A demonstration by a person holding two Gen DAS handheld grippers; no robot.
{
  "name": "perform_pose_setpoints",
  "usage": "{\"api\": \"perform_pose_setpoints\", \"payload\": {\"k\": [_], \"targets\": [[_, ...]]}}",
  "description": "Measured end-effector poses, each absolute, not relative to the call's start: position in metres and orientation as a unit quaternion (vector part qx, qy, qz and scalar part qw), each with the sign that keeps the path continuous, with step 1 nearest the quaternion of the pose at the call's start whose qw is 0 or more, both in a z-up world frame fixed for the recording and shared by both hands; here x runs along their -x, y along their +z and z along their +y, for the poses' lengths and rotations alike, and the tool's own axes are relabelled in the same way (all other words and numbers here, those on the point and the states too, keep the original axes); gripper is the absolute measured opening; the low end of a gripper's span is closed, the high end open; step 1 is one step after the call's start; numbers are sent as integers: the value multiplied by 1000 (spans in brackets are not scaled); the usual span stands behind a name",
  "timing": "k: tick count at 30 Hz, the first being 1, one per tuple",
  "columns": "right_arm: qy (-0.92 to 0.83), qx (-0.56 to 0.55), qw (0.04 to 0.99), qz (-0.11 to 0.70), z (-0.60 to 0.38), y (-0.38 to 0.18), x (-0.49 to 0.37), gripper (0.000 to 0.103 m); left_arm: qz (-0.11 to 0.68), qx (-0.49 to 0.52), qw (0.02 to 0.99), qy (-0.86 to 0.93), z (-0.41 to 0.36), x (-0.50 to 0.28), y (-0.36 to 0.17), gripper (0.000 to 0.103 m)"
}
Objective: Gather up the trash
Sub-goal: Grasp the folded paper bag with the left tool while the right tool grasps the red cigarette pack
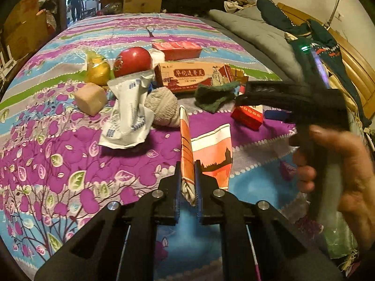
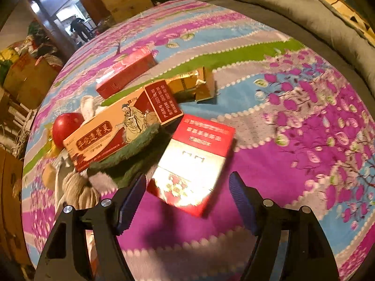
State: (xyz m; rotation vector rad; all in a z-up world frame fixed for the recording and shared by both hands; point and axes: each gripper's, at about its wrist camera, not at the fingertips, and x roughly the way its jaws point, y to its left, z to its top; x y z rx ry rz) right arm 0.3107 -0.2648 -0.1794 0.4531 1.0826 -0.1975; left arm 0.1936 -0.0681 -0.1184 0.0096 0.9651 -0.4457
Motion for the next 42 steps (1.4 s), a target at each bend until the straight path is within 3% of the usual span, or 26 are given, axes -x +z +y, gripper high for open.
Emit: {"api": "perform_pose_setpoints", "payload": {"k": [7, 16, 26, 42], "targets": [[-104, -211, 831, 504, -260, -186, -301, 65, 449, -8, 869, -206, -65, -192, -108, 9], [-52, -212, 841, 495, -261, -165, -219, 64, 443, -30, 876, -189, -69, -173, -97, 9], [-23, -185, 859, 477, -252, -115, -112, 64, 438, -31, 880, -182, -72, -145, -79, 9], [-55, -159, 899, 404, -272, -23, -9, 64, 396, -66, 893, -202, -118, -102, -22, 9]]}}
